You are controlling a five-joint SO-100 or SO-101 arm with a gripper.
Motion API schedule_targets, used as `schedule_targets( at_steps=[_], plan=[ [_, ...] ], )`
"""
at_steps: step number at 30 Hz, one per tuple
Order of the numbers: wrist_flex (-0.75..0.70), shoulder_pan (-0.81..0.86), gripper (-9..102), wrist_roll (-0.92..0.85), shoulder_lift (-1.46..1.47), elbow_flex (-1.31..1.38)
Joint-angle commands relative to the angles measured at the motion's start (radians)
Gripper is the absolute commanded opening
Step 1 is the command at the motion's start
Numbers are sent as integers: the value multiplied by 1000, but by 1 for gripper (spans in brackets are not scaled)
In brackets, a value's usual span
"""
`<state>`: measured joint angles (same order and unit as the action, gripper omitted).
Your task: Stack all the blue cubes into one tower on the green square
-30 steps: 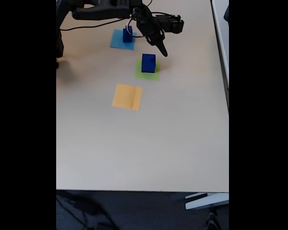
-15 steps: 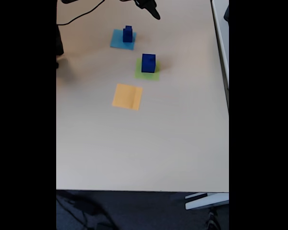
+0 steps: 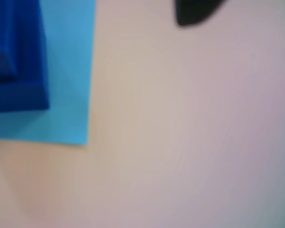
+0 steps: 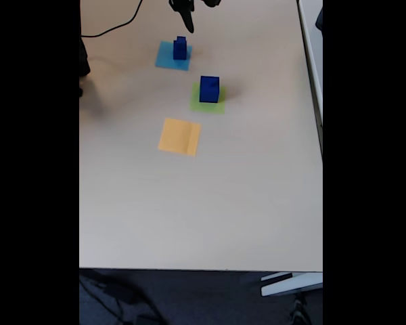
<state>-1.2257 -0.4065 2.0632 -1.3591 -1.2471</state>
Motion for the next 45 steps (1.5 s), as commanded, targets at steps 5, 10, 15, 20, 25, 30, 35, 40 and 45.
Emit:
schedule_targets(
  at_steps=[5, 10, 15, 20, 25, 30, 35, 40, 45],
  plan=[
    [-58, -3, 30, 9, -35, 5],
    [-92, 29, 30, -51, 6, 44],
    [-101, 60, 30, -110, 80, 100],
    [-181, 66, 27, -117, 144, 210],
    [-215, 61, 25, -106, 158, 250],
    [-218, 46, 25, -84, 172, 258],
    [-218, 26, 23, -49, 187, 241],
    [-207, 29, 25, -61, 186, 207],
    [-196, 48, 24, -89, 173, 175]
  ],
)
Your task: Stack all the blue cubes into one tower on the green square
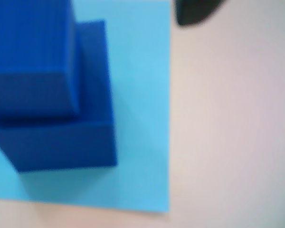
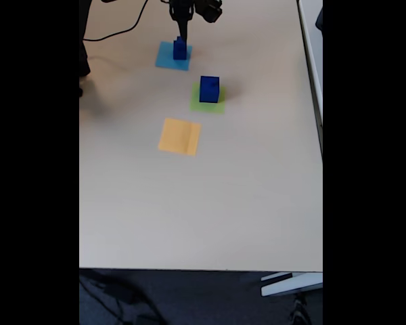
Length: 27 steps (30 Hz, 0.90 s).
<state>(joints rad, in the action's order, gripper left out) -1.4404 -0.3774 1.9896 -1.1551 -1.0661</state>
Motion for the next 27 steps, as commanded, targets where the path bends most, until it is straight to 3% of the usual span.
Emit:
schedule_targets(
  at_steps=[1, 27],
  plan=[
    [32, 23, 24, -25, -37, -21],
    [92, 34, 18, -44, -44, -77]
  ],
)
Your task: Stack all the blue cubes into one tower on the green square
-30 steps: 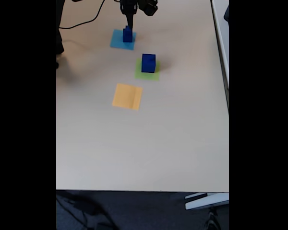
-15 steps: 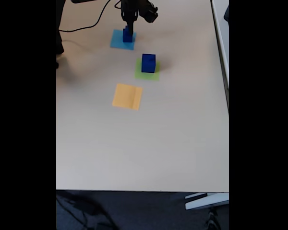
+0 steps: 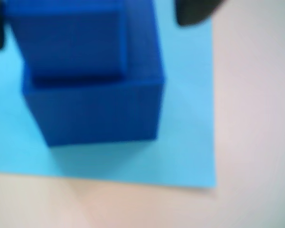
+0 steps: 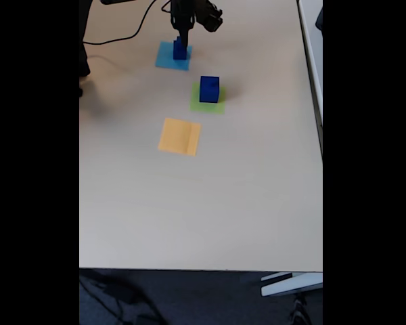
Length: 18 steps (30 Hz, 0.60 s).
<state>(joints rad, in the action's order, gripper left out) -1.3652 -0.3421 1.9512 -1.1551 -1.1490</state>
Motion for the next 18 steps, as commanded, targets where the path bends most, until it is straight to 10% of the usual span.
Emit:
schedule_targets(
  at_steps=[1, 18],
  plan=[
    [18, -2, 17, -11, -44, 9],
    [15, 3, 17, -20, -48, 0]
  ],
)
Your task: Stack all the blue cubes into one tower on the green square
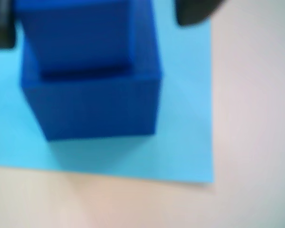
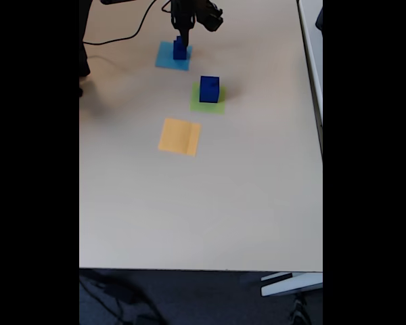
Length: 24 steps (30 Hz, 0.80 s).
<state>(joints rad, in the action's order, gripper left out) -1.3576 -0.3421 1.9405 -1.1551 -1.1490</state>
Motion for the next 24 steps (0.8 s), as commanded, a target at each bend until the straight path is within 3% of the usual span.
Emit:
schedule_targets(
  at_steps=[1, 19, 24],
  plan=[
    [8, 3, 17, -11, -51, -5],
    [9, 5, 15, -40, -67, -43],
    [9, 8, 6, -44, -66, -43]
  ],
)
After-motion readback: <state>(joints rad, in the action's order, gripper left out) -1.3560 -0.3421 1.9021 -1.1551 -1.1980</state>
